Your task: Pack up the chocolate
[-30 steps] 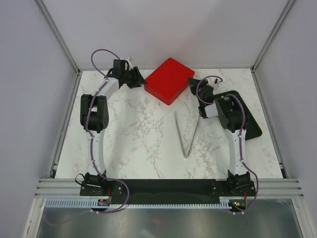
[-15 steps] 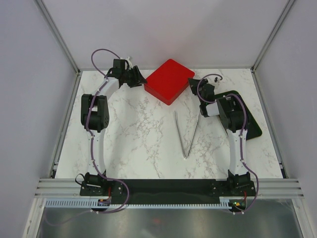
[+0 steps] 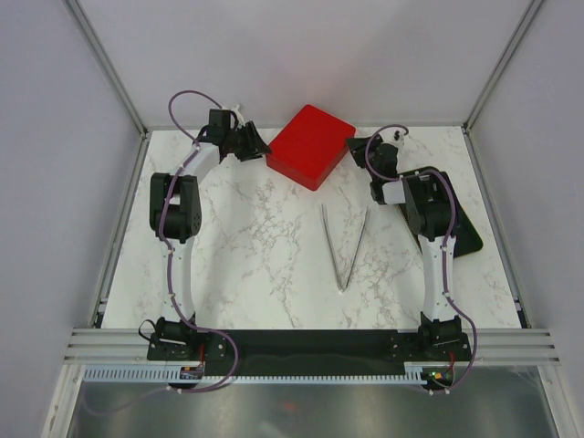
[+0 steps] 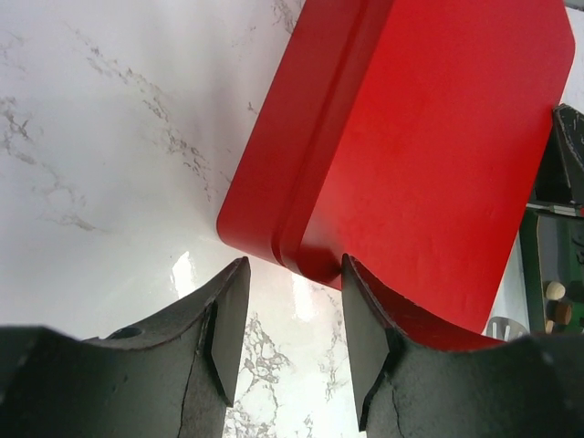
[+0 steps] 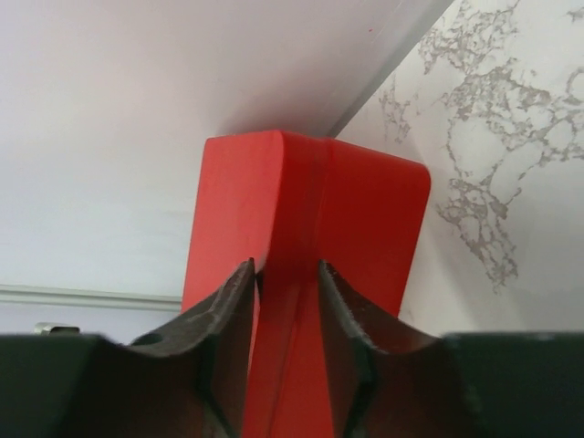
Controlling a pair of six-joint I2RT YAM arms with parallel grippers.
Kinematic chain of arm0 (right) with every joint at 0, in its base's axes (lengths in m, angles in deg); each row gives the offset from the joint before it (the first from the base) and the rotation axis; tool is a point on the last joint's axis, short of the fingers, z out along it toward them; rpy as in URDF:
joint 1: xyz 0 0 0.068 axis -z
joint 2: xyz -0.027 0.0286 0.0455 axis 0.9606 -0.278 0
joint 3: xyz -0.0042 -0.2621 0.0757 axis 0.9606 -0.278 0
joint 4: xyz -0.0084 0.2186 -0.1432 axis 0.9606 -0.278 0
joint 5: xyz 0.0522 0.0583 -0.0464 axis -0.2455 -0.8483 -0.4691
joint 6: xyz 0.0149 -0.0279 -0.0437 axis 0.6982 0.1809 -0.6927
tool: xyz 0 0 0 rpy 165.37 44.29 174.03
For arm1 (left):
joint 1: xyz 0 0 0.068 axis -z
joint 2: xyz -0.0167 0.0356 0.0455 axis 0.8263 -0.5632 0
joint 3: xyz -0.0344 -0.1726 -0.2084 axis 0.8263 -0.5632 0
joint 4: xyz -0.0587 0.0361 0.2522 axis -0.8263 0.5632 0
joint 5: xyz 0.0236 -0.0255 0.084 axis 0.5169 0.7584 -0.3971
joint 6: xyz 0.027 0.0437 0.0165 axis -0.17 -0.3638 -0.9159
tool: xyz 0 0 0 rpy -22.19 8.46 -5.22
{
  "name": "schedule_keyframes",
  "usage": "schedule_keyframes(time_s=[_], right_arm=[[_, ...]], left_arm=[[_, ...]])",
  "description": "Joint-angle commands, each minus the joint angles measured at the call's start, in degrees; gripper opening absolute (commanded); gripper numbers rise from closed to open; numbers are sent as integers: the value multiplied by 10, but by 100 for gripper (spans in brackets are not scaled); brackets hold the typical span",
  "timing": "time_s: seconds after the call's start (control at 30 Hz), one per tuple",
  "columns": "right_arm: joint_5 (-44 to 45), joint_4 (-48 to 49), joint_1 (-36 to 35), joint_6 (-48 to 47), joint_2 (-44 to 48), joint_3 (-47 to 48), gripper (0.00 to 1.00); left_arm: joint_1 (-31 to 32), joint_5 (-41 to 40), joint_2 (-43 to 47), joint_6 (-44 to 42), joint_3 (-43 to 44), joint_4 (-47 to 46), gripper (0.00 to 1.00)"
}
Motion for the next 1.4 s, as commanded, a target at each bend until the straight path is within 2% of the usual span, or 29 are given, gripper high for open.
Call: schedule_keyframes(time_s=[0.0,0.2,0.53,0.63,0.77,0.87,1.0,1.37], right_arm=[[-2,-41,3,-38,-3,35,43],[-18,-77,4,-48,-17,72,56],[16,-142,4,-63,-26,105,53],[17,-152,4,-70,-34,115,56],[1,-162,4,-61,-54,134,47],[5,-148,4,-46,-55,114,42],[14,-133,4,-29,-56,87,29],[20,-149,-12,-8,-70,79,6]], left_arm=[[-1,-3,-14,-2,4,6,52],[0,-2,-14,2,1,6,52],[1,9,-20,5,6,1,52],[1,9,-23,7,7,1,52],[1,16,-29,14,12,-3,52],[4,18,-32,17,12,-4,52],[6,17,-34,17,9,-4,52],[7,15,-32,27,0,-4,51]])
